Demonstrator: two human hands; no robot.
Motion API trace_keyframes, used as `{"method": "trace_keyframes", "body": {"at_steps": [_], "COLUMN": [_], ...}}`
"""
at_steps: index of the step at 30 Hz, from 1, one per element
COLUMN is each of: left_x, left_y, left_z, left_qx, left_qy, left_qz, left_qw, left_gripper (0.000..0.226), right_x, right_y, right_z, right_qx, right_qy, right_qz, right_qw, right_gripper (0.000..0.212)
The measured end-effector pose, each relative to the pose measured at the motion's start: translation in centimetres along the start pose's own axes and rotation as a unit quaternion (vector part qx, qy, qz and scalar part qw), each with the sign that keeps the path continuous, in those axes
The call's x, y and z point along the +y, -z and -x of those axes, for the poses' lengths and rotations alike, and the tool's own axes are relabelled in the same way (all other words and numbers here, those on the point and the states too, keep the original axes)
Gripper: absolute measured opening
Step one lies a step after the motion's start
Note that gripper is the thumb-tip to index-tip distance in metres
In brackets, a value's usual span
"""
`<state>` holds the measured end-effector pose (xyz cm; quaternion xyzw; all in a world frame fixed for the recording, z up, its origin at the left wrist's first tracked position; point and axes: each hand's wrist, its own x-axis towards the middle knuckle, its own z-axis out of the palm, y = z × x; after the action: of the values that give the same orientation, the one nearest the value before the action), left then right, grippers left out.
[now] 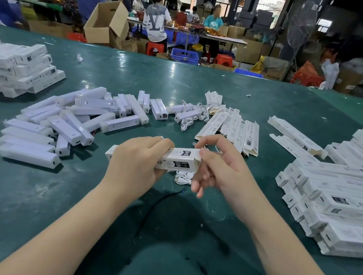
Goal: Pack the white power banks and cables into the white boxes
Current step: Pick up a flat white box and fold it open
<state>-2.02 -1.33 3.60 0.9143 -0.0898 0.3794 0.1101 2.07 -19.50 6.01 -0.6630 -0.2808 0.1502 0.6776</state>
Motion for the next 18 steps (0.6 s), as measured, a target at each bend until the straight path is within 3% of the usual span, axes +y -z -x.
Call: {"method": "trace_keyframes", "body": {"at_steps": [5,12,15,18], "left_x": [0.0,-0.1,0.0,0.3], "left_y": [-0.1,-0.2,-0.1,0.1], "left_z": [0.0,0.0,0.0,0.1], "left_qx": [0.0,-0.002,-0.006,-0.007], "left_qy": [0.003,0.0,0.004,-0.005], "left_qz": [-0.013,0.0,0.018,0.025], "left_qw": [1.0,1.0,1.0,1.0], "left_gripper": [0.027,0.028,0.026,0.012], "right_x": [0.2,0.1,0.4,1.2], "right_y": [-0.2,0.0,0.0,-0.4], "right_z": [-0.1,-0.2,-0.2,-0.4], "right_qx": [0.022,-0.019,-0.04,-0.007], "right_qy": [-0.012,-0.025,-0.037,-0.046], "right_qz": [-0.005,-0.086,-0.138,-0.039], "right_qw": [1.0,0.996,0.989,0.998], "right_gripper": [0.018,0.003,0.023,0.05]}}
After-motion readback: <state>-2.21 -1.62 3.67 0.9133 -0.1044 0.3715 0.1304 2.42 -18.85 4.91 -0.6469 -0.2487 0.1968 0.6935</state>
